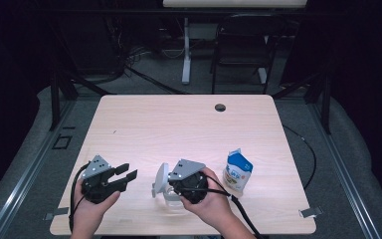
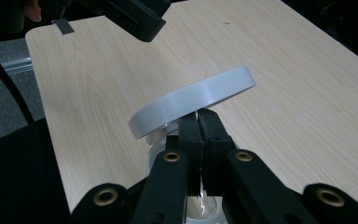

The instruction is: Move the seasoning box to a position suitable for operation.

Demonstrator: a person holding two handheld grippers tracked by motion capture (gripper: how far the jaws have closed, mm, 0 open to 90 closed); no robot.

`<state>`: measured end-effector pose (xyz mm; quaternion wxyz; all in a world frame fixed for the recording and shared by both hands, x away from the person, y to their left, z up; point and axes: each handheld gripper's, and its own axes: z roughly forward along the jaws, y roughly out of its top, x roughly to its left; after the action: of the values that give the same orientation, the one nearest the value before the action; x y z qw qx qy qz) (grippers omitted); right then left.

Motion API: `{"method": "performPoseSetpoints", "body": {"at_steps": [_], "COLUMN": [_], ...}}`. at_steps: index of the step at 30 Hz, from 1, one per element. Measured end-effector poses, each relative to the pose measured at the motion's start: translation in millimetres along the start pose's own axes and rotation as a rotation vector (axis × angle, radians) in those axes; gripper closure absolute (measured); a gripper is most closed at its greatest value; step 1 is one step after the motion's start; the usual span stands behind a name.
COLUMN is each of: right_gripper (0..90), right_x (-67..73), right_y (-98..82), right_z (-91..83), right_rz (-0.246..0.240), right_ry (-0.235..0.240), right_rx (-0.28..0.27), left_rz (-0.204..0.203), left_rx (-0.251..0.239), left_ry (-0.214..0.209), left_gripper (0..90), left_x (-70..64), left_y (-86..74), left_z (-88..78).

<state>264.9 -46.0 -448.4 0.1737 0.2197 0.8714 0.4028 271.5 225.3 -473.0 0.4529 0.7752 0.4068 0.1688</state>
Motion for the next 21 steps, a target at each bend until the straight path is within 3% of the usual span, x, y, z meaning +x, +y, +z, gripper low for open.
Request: {"method": "performPoseSetpoints", "body": {"at_steps": [21], "right_gripper": [88.3], "right_x": [5.5], "right_y": [5.4], "right_z": [0.9], "right_rz": [-0.010], "right_ry": [0.016], "right_rx": [-0.016], "left_rz": [-0.008], "left_rx": [-0.001], "left_ry": [-0.001], "left_gripper": [58.4], "left_x": [2.6], "left_y": [-1.7], "left_z": [0.8]}}
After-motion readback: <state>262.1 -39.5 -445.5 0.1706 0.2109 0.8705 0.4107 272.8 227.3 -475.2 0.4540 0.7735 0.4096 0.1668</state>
